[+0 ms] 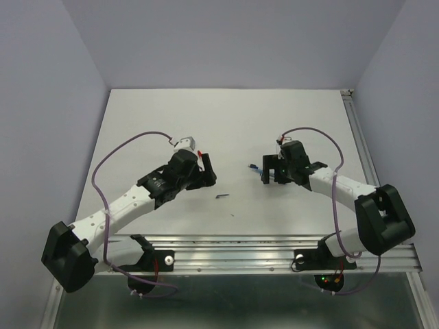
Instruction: Open the pen caps
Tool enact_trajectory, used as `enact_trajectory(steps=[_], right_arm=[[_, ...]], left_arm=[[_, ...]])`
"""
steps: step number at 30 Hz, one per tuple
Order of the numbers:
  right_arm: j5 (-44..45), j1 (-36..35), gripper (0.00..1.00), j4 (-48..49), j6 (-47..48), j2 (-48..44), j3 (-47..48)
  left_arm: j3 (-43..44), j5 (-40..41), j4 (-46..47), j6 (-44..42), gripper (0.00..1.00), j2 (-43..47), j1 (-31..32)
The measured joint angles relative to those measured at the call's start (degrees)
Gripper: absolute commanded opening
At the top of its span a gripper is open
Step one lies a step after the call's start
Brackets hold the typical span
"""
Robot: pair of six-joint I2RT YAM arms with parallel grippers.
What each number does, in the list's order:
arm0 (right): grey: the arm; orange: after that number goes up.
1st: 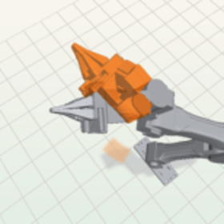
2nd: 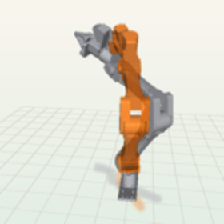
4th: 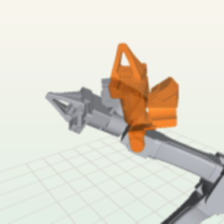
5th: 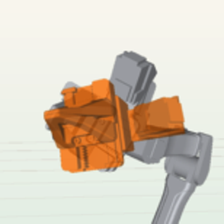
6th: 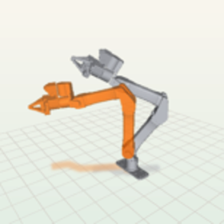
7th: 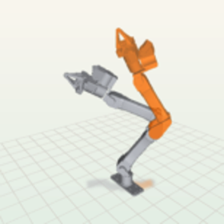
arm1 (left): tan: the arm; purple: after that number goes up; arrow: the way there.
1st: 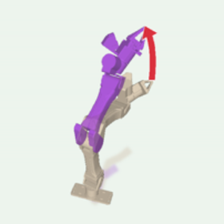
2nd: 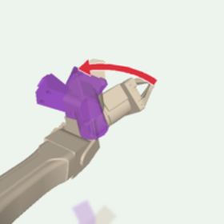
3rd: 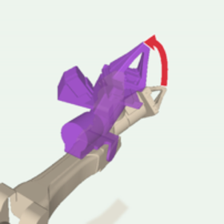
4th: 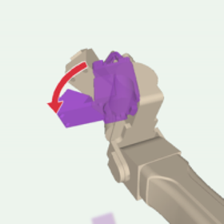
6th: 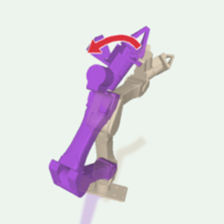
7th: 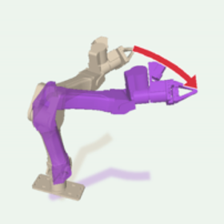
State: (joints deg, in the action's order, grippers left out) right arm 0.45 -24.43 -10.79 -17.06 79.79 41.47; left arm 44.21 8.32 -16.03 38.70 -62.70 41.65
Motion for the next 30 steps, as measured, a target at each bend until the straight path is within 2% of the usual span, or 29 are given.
enact_trajectory(steps=[4,19,26,29,30], right_arm=[[1.6,-0.6,1.00,-0.3,0.8,3.1,1.4],[4.5,-5.8,1.00,-2.3,0.1,4.2,1.9],[5.7,-8.2,0.86,-2.9,0.4,7.1,2.6],[7.0,-9.5,0.70,-3.1,0.7,9.1,4.1],[7.7,-9.8,0.57,-3.2,0.8,9.9,4.7]], left_arm=[[0.0,0.1,-0.1,0.4,0.99,0.7,0.0],[0.1,1.0,-0.3,0.6,0.99,-1.0,0.0],[0.1,1.0,-0.3,0.5,0.99,-2.5,0.0],[0.1,1.0,-0.3,0.6,0.99,-2.5,0.0],[0.1,1.0,-0.3,0.6,0.99,-2.5,0.0]])
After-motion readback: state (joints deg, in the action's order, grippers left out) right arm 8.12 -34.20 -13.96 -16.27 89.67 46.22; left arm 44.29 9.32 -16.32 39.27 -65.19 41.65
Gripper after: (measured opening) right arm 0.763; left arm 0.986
